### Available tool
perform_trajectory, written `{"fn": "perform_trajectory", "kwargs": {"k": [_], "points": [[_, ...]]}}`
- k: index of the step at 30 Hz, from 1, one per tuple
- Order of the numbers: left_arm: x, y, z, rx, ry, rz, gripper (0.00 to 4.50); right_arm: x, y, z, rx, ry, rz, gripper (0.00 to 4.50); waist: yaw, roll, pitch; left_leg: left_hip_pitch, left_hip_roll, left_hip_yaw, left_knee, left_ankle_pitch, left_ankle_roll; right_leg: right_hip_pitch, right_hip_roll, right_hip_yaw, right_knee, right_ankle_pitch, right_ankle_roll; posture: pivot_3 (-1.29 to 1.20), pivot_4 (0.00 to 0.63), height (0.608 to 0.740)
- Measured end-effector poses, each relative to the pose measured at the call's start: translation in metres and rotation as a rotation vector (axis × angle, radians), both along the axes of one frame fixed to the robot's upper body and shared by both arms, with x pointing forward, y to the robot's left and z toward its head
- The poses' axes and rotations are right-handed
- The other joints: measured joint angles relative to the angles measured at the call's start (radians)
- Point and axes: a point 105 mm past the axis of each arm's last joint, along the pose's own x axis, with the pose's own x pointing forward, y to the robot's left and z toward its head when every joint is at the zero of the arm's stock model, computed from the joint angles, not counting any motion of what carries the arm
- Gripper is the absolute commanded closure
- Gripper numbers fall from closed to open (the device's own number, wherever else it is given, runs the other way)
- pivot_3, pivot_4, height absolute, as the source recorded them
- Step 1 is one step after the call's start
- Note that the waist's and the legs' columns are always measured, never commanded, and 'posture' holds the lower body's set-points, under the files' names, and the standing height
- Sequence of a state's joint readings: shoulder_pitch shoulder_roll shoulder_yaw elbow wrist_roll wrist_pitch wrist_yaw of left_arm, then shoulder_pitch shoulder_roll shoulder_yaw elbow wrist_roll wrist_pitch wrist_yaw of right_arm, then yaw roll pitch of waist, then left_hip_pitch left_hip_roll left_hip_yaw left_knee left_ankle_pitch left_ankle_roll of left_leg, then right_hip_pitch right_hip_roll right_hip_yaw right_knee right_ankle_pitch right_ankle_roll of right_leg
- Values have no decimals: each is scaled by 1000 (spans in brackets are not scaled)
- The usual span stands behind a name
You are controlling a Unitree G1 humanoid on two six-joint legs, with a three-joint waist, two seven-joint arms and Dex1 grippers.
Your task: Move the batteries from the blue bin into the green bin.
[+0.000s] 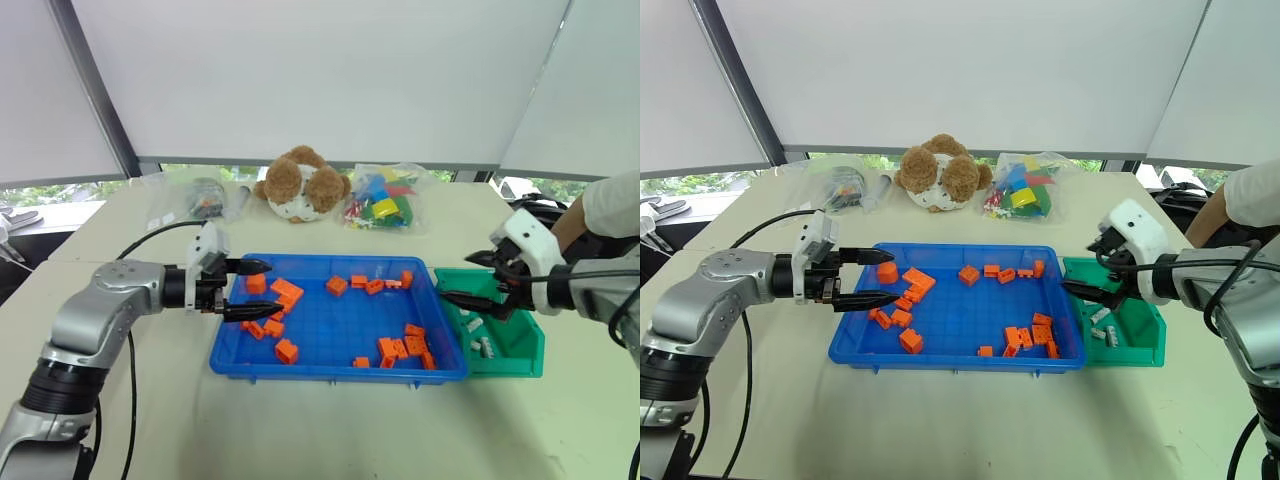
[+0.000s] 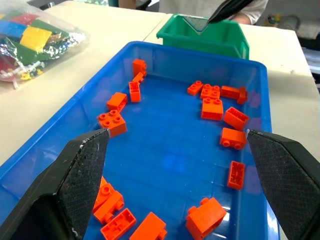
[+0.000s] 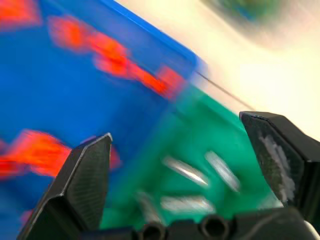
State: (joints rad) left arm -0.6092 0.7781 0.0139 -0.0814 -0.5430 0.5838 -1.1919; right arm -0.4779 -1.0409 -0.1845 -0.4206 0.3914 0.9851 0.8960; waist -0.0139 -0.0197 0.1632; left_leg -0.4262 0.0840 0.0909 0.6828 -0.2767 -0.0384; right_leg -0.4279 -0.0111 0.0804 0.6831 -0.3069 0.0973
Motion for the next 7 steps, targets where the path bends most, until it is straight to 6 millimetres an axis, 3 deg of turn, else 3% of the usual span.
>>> {"fn": "perform_trajectory", "kwargs": {"k": [3,7], "points": [[-1,4,1,9,18,3,0,-17,26,0,8,20,168,52,1,0,0,0,0,0,0,0,0,0,0,0,0,0,0,0,150,733],[-4,11,2,27,36,17,0,-22,36,-2,16,39,229,52,2,0,0,0,0,0,1,0,0,1,0,0,0,0,0,0,150,733]]}}
